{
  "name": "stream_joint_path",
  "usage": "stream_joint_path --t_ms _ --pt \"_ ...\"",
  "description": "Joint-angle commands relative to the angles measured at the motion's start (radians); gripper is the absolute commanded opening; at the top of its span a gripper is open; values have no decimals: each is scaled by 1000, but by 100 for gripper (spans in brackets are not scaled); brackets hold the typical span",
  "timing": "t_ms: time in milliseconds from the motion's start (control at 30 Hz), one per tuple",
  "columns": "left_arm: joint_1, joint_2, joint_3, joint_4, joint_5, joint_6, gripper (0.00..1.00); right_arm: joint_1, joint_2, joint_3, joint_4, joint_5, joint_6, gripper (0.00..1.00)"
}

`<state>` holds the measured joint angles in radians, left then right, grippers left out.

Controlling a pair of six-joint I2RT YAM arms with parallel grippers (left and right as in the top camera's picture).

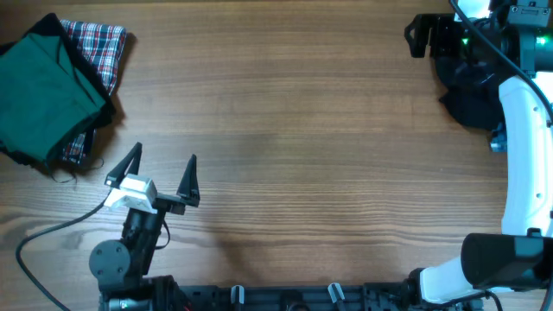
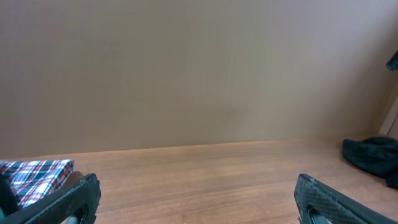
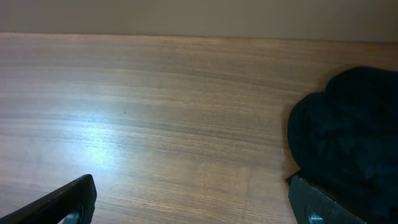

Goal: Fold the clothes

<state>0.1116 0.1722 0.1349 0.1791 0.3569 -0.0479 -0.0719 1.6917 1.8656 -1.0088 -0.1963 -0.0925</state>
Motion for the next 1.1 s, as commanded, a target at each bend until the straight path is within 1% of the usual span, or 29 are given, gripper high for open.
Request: stream_joint_path --t_ms 0,33,167,300,367,567,667,733,833,1067 --pt "3 -37 -20 -39 -84 -94 100 2 -13 11 3 16 -12 100" --pt "2 -51 -21 -76 -124 -137 100 2 -13 11 3 16 -13 100" --pt "2 -89 -21 -144 -166 -141 100 2 -13 11 3 16 -12 100" --pt "2 -121 -23 -207 -177 -144 100 2 -13 11 3 16 -12 100" --pt "2 -124 -38 -205 -177 -151 100 2 -13 11 3 16 -12 100" --pt "-2 -170 -129 -195 -176 -222 100 2 -13 11 3 17 -12 100" --pt "-3 -170 -129 -208 -183 -219 100 2 -13 11 3 16 -12 100" --pt "-3 -170 -129 -248 -210 -219 100 2 -13 11 2 16 -12 100" --pt "-3 -170 -129 -249 -235 -219 100 2 -13 11 2 17 -12 100" --pt "-3 -169 -129 -245 -235 -219 100 2 -13 11 2 17 -12 100"
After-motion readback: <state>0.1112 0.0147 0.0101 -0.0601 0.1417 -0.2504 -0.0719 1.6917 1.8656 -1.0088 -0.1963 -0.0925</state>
